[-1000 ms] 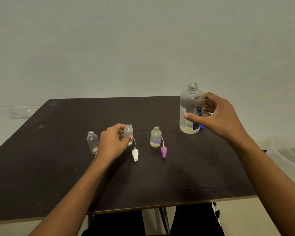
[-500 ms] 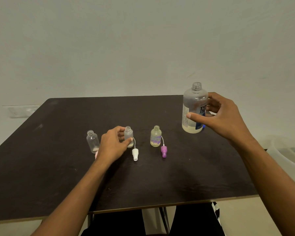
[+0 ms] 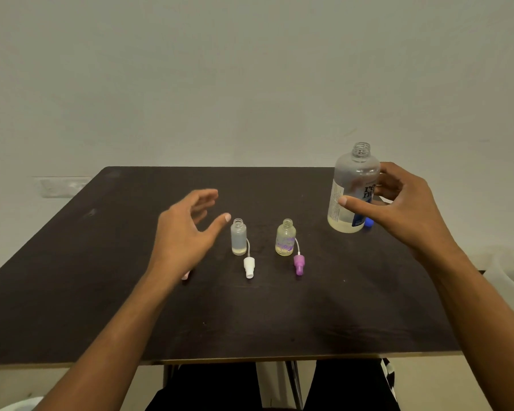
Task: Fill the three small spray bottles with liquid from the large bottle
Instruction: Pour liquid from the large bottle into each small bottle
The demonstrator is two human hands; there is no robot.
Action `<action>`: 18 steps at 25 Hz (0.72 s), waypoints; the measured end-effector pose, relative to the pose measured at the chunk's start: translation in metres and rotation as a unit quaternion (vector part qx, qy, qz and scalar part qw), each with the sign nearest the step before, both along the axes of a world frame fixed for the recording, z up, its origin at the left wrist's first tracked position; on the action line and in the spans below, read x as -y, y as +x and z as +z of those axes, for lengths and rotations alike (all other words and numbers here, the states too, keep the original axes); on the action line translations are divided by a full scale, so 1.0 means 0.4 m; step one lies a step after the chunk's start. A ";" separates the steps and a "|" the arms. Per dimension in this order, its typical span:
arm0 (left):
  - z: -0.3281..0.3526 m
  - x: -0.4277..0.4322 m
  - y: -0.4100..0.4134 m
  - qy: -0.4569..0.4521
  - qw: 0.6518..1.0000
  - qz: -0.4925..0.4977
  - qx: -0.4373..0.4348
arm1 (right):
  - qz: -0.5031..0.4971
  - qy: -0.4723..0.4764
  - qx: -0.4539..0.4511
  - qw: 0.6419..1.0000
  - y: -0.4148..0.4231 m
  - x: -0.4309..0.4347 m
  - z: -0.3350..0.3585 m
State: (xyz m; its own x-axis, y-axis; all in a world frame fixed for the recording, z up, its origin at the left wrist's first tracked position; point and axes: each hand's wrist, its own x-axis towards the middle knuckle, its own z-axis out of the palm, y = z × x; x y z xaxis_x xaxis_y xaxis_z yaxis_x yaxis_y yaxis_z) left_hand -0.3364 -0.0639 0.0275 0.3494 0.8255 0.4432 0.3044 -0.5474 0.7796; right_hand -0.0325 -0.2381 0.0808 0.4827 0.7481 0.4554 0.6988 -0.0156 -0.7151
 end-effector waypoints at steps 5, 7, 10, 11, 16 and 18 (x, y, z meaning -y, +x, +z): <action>0.038 -0.023 -0.078 -0.008 1.000 0.024 -0.001 | 0.022 0.015 -0.021 0.999 -0.029 -0.009 0.006; 0.023 -0.036 -0.097 -0.021 0.999 0.027 -0.010 | 0.025 0.018 -0.025 0.999 -0.037 -0.013 0.006; -0.016 -0.064 -0.121 -0.027 0.997 0.037 -0.059 | 0.025 0.015 -0.025 0.999 -0.047 -0.020 0.007; -0.033 -0.073 -0.129 -0.033 0.996 0.041 -0.078 | 0.024 0.014 -0.025 0.999 -0.049 -0.022 0.007; -0.105 -0.092 -0.149 -0.095 0.989 0.060 -0.100 | 0.022 0.013 -0.021 0.999 -0.052 -0.020 0.004; -0.123 -0.097 -0.152 -0.106 0.988 0.063 -0.090 | 0.018 0.009 -0.014 1.000 -0.051 -0.020 0.003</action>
State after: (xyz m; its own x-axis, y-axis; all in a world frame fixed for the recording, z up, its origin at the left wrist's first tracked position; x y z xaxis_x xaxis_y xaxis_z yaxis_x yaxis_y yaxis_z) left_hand -0.3971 -0.0252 -0.0216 0.2946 0.9355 0.1950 0.5047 -0.3256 0.7995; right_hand -0.0528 -0.2302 0.0822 0.4679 0.7571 0.4559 0.6780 0.0233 -0.7347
